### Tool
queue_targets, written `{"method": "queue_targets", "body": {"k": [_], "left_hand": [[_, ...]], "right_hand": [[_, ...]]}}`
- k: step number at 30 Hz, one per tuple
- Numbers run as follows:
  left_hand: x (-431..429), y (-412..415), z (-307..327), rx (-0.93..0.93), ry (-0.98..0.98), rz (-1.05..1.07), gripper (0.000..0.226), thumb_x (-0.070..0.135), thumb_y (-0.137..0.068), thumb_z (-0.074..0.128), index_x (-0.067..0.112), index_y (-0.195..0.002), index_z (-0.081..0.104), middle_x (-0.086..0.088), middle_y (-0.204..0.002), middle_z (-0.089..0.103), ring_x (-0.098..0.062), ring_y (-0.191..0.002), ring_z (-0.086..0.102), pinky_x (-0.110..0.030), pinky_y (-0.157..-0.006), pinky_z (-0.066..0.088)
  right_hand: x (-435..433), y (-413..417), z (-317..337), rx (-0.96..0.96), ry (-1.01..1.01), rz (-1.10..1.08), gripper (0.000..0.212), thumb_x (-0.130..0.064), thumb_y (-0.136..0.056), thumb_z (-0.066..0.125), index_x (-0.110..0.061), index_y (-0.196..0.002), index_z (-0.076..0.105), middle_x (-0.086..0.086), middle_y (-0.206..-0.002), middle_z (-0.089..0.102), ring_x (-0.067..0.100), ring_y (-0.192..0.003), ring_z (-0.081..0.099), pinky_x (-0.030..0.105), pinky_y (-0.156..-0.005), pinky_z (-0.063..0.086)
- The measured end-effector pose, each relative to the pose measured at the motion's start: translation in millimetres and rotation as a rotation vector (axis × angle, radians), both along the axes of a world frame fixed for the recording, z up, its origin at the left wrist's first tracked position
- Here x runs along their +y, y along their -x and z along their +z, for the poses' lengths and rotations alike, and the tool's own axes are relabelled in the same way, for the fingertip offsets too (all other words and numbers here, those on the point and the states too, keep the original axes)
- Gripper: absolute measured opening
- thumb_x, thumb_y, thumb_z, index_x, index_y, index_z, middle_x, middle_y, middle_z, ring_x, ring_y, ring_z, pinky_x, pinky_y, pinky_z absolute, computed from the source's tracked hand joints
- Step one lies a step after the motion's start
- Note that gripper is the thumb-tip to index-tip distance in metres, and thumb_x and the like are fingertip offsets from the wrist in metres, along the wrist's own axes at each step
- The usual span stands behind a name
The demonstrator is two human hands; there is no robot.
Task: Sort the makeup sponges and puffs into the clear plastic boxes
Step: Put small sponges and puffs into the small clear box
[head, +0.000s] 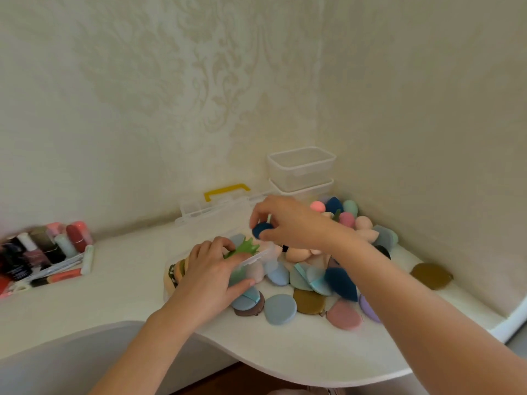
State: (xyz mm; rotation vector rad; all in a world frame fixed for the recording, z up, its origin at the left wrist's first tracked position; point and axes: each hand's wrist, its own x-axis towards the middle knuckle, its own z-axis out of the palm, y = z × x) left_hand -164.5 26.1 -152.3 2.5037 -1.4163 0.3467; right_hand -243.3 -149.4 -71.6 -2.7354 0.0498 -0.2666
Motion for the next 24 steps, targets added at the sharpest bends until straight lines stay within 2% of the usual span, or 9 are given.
{"method": "queue_targets", "body": {"k": [3, 6, 9, 12, 14, 16, 20, 24], "left_hand": [[5.7, -0.3, 0.7, 0.052, 0.036, 0.008, 0.05, 0.054, -0.082, 0.061, 0.038, -0.129, 0.054, -0.001, -0.122, 0.045, -0.022, -0.106, 0.041, -0.033, -0.091, 0.033], [12.4, -5.0, 1.3, 0.111, 0.039, 0.038, 0.049, 0.053, -0.085, 0.057, 0.042, -0.132, 0.049, 0.003, -0.135, 0.036, -0.019, -0.12, 0.035, -0.03, -0.1, 0.029], [16.1, -10.6, 2.9, 0.16, 0.013, 0.069, 0.046, 0.059, -0.085, 0.051, 0.04, -0.128, 0.053, 0.004, -0.137, 0.038, -0.018, -0.123, 0.034, -0.028, -0.099, 0.028], [17.7, -11.3, 3.7, 0.186, 0.04, 0.073, 0.058, 0.068, -0.078, 0.04, 0.033, -0.116, 0.065, 0.001, -0.131, 0.048, -0.022, -0.119, 0.04, -0.027, -0.092, 0.029], [17.8, -11.0, 3.9, 0.187, 0.036, 0.094, 0.042, 0.057, -0.085, 0.053, 0.03, -0.116, 0.066, 0.001, -0.131, 0.048, -0.021, -0.12, 0.039, -0.027, -0.094, 0.029], [17.9, -11.9, 3.5, 0.195, 0.054, 0.106, 0.036, 0.046, -0.085, 0.062, 0.032, -0.118, 0.064, 0.003, -0.13, 0.048, -0.019, -0.12, 0.038, -0.025, -0.095, 0.029], [17.9, -15.4, 5.9, 0.267, 0.098, 0.168, 0.044, 0.047, -0.077, 0.07, 0.031, -0.117, 0.061, 0.007, -0.122, 0.051, -0.013, -0.111, 0.044, -0.022, -0.085, 0.031], [19.2, -16.8, 4.7, 0.253, 0.11, 0.178, 0.048, 0.048, -0.073, 0.073, 0.03, -0.116, 0.059, 0.01, -0.115, 0.053, -0.013, -0.107, 0.047, -0.023, -0.082, 0.032]], "right_hand": [[7.9, -13.6, 0.3, 0.038, 0.002, 0.07, 0.018, -0.009, -0.084, 0.063, -0.015, -0.101, 0.068, -0.006, -0.093, 0.059, 0.005, -0.077, 0.05, 0.007, -0.06, 0.037], [14.9, -19.9, 1.5, 0.048, -0.057, 0.144, 0.016, -0.008, -0.084, 0.064, -0.015, -0.098, 0.069, -0.007, -0.091, 0.064, -0.002, -0.068, 0.051, 0.002, -0.06, 0.038], [20.5, -27.8, -1.8, 0.089, -0.016, 0.174, 0.017, -0.007, -0.084, 0.064, -0.013, -0.1, 0.069, -0.001, -0.097, 0.067, 0.002, -0.07, 0.052, 0.007, -0.06, 0.04], [20.9, -36.2, -1.8, 0.16, 0.005, 0.163, 0.016, -0.005, -0.082, 0.067, -0.012, -0.095, 0.071, 0.003, -0.096, 0.07, 0.01, -0.076, 0.058, 0.013, -0.059, 0.041], [23.3, -39.7, 2.1, 0.21, 0.045, 0.178, 0.015, -0.004, -0.079, 0.069, -0.011, -0.092, 0.073, 0.004, -0.094, 0.071, 0.011, -0.072, 0.058, 0.014, -0.056, 0.038], [27.2, -42.6, 6.0, 0.254, 0.102, 0.203, 0.014, -0.004, -0.08, 0.07, -0.011, -0.09, 0.074, 0.003, -0.091, 0.07, 0.01, -0.067, 0.054, 0.013, -0.052, 0.036], [37.3, -48.6, 1.2, 0.341, 0.23, 0.218, 0.019, -0.008, -0.084, 0.064, -0.014, -0.098, 0.075, -0.001, -0.082, 0.064, 0.012, -0.065, 0.05, 0.015, -0.05, 0.036], [45.6, -47.4, -13.4, 0.387, 0.252, 0.223, 0.028, -0.007, -0.093, 0.044, 0.003, -0.11, 0.063, 0.008, -0.08, 0.049, 0.017, -0.061, 0.037, 0.022, -0.05, 0.027]]}}
